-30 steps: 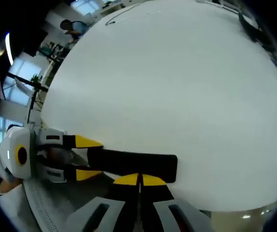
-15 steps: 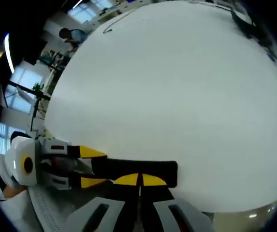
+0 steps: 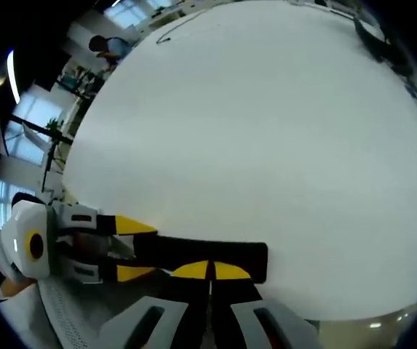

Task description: Press the specified remote control buttons in sequence, fully releasing each button before pressing the next.

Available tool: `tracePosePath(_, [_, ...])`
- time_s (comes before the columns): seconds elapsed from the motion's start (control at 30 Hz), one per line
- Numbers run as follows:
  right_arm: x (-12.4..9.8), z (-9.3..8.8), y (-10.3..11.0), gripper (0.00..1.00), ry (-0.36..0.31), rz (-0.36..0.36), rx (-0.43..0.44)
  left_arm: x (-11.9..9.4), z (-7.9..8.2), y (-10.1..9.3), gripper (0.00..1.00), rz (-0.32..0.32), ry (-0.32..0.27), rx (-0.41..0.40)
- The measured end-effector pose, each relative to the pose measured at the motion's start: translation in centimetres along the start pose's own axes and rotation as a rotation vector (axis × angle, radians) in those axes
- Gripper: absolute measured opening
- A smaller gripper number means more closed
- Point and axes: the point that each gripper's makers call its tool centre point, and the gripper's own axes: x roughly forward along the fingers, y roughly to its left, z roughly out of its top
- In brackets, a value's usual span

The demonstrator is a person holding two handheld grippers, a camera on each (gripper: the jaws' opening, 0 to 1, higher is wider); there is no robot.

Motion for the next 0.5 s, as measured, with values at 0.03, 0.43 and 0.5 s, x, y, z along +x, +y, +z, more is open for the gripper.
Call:
tracePosePath(0.03, [0.01, 0.03, -0.02, 0.00, -0.001, 0.000, 0.003, 0.00, -0.01, 0.00, 0.25, 0.001, 0.000, -0.002])
tracePosePath(0.43, [0.00, 0.15, -0.15, 0.00, -0.006, 0.014, 0.047, -0.01, 0.00, 0.00, 0.25, 0.000, -0.002, -0.003])
tracePosePath(0.5, [0.02, 0.18, -0.16, 0.00, -0.005, 0.022, 0.053, -0.02, 0.01, 0.00, 0.25, 0.000, -0.003, -0.003])
